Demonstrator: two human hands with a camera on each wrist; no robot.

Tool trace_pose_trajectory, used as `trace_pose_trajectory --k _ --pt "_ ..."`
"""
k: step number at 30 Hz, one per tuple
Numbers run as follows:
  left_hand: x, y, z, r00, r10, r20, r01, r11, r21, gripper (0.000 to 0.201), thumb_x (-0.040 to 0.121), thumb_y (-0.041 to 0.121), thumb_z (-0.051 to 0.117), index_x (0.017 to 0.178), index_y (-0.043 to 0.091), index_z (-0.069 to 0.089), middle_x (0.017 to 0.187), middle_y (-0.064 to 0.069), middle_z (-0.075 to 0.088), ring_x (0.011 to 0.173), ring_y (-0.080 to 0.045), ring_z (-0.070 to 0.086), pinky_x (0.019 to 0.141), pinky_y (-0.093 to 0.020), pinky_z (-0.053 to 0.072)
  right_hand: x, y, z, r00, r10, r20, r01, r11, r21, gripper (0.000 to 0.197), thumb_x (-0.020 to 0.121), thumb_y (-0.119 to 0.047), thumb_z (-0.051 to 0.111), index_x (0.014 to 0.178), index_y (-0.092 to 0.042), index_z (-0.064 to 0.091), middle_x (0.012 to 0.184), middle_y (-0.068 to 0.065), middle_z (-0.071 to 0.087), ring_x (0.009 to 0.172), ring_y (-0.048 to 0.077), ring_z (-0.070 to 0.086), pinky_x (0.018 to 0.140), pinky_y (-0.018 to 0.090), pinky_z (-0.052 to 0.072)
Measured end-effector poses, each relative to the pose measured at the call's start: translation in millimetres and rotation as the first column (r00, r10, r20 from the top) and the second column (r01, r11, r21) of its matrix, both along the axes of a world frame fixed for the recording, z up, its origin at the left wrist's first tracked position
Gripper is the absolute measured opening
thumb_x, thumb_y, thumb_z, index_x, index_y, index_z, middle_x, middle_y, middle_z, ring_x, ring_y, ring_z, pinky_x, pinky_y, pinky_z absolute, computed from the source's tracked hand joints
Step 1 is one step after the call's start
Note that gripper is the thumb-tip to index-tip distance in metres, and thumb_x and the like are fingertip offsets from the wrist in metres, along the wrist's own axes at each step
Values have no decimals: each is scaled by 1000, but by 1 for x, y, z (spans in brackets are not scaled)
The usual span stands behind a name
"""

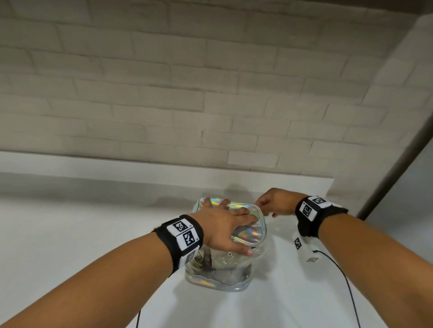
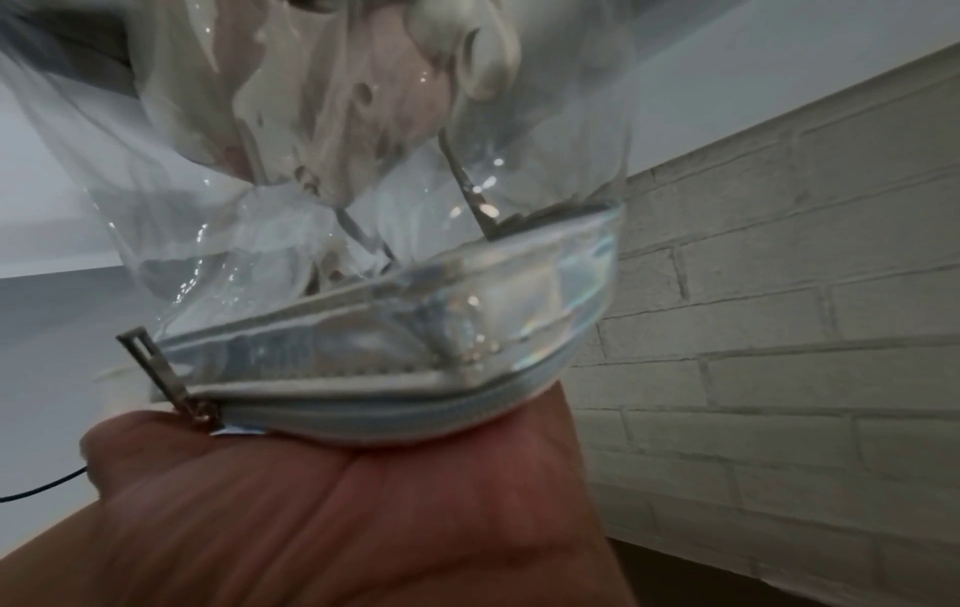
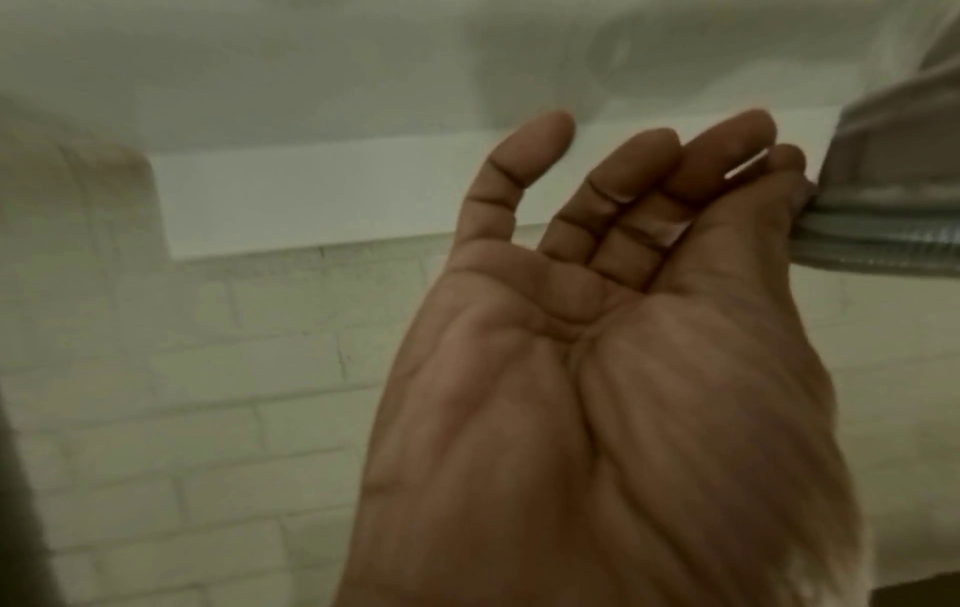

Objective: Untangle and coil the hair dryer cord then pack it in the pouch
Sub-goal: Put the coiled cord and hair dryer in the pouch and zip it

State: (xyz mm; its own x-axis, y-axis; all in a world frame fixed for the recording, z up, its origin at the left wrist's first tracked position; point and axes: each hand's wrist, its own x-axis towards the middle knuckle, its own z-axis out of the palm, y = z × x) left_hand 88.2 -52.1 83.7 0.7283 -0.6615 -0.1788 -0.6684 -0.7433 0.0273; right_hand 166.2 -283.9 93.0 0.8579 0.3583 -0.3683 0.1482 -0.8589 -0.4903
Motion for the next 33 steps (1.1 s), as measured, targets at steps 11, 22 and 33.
trace_pose_trajectory --k 11,22,33 --pt "10 -3 -2 974 215 -65 -213 976 31 98 59 102 6 148 60 5 165 23 7 152 -33 12 104 -74 14 -84 -4 13 896 323 304 -135 852 -506 22 96 -28 46 98 -23 68 99 -2 66 91 26 63 74 39 53" --pt "5 -22 7 923 349 -160 -336 936 104 94 66 97 2 151 56 0 164 27 -1 154 -32 0 105 -78 8 -150 39 -13 911 14 413 82 973 -214 25 90 -12 49 67 -21 43 72 3 55 70 31 58 59 37 48" --pt "3 -21 7 909 370 -193 -360 929 89 101 61 101 7 151 56 1 164 29 -2 154 -34 0 106 -77 8 -167 82 -27 913 -138 383 104 989 108 34 96 -18 45 63 -25 38 68 0 50 66 24 47 55 35 36"
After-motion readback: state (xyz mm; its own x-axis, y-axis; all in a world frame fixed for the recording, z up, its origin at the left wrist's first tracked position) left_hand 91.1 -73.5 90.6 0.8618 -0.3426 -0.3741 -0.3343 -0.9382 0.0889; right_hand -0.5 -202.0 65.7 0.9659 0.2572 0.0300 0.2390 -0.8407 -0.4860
